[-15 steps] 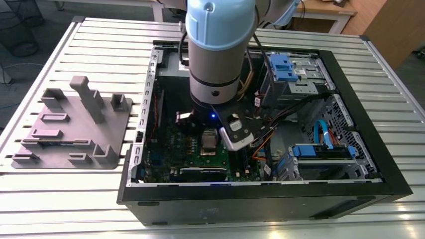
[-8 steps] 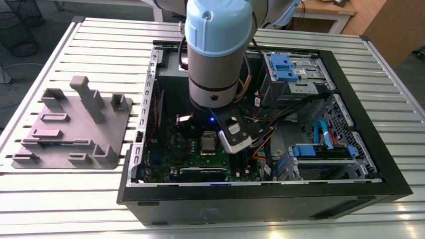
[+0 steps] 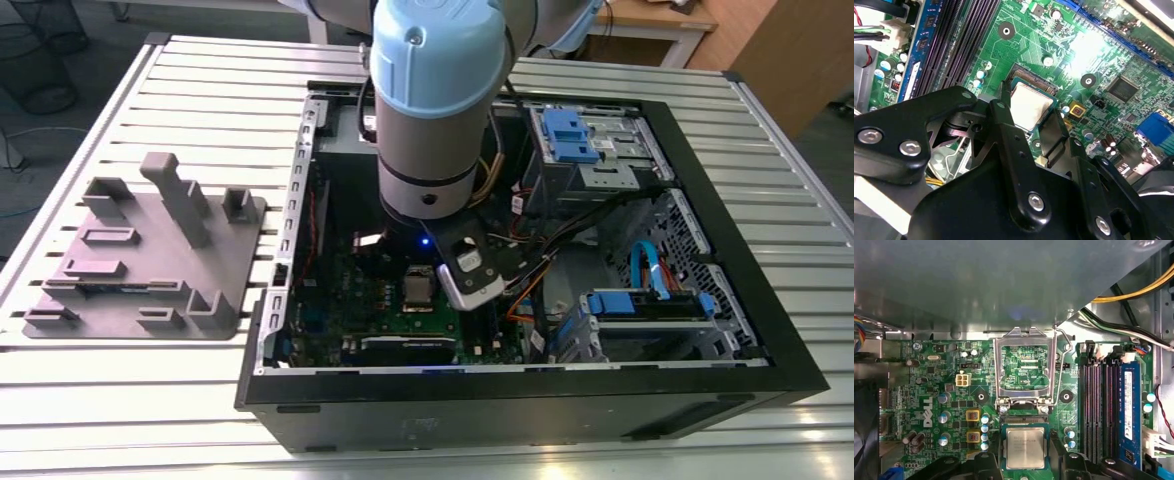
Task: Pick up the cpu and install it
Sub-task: 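Place the cpu into insertion slot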
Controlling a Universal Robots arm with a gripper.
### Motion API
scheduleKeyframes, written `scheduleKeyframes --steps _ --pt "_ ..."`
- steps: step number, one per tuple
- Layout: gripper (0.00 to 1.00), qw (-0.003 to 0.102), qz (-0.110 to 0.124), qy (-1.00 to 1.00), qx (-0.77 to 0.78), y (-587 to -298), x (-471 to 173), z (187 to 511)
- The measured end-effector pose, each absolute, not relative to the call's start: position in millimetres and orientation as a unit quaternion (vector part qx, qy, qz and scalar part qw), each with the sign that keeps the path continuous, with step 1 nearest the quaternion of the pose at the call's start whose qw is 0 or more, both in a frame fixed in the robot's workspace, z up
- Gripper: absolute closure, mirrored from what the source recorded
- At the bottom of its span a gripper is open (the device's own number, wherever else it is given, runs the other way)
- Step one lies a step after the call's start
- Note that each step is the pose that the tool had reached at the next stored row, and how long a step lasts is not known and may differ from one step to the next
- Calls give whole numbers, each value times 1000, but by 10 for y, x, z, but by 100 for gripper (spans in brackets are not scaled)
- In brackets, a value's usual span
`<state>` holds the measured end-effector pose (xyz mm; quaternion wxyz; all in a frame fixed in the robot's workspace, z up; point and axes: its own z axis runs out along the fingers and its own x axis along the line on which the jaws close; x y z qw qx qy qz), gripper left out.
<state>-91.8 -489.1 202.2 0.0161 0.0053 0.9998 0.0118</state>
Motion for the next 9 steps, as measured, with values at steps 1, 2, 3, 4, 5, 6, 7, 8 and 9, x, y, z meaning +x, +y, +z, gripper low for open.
scheduleKeyframes --steps 1,2,3,4,5,6,7,8,9 --pt "53 16 12 1000 5 -4892 -920 2022" --pt "53 16 12 1000 5 -4892 -923 2022" --pt "53 16 12 1000 5 -4892 -923 2022" --pt "53 16 12 1000 5 -4892 -923 2022" --pt "53 16 12 1000 5 -4892 -923 2022" --pt "53 16 12 1000 5 -4892 -923 2022" --pt "53 16 12 1000 5 -4892 -930 2022" --pt "53 16 12 1000 5 -4892 -937 2022" --pt "53 16 12 1000 5 -4892 -937 2022"
